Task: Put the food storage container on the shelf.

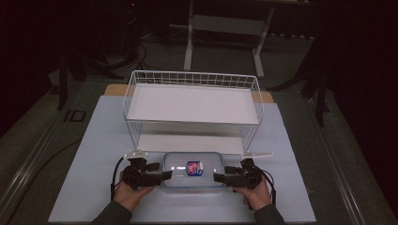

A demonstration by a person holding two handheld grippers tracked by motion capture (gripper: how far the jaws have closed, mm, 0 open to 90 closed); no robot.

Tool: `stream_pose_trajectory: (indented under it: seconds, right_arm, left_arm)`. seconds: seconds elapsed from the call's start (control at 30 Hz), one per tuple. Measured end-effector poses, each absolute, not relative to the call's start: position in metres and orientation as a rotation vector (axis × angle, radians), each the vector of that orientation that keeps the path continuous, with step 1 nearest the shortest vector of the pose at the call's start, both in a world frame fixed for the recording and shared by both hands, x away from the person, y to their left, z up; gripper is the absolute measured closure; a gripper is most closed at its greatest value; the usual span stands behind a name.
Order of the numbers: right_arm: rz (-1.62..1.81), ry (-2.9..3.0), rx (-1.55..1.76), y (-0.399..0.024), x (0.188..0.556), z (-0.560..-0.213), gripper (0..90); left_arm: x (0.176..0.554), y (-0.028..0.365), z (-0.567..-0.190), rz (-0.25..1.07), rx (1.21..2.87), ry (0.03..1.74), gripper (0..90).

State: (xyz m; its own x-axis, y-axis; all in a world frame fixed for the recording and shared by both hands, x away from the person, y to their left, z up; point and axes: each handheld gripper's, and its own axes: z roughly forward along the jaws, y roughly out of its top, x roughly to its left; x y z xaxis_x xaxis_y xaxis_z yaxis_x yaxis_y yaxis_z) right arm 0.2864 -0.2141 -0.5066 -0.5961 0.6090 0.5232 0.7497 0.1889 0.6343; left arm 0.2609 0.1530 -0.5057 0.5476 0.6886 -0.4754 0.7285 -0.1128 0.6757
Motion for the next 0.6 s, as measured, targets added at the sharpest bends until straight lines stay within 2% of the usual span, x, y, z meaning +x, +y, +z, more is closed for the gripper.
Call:
stream_pose_trajectory:
  seconds: [0.27, 0.4, 0.6]
  right_arm:
    - [-1.348, -2.216, -1.330, -0.2160, 0.2904, -0.5117, 22.0]
    - [-1.321, -2.148, -1.312, -0.2147, 0.2928, -0.5170, 21.5]
    - [-1.307, -2.121, -1.314, -0.2196, 0.2932, -0.5153, 27.3]
  left_arm:
    - [0.2663, 0.1505, -0.5098, -0.167, 1.800, 1.192, 27.9]
    - [0.2669, 0.1509, -0.5093, -0.184, 1.796, 1.208, 28.5]
    - [0.2661, 0.1553, -0.5075, -0.215, 1.784, 1.218, 35.5]
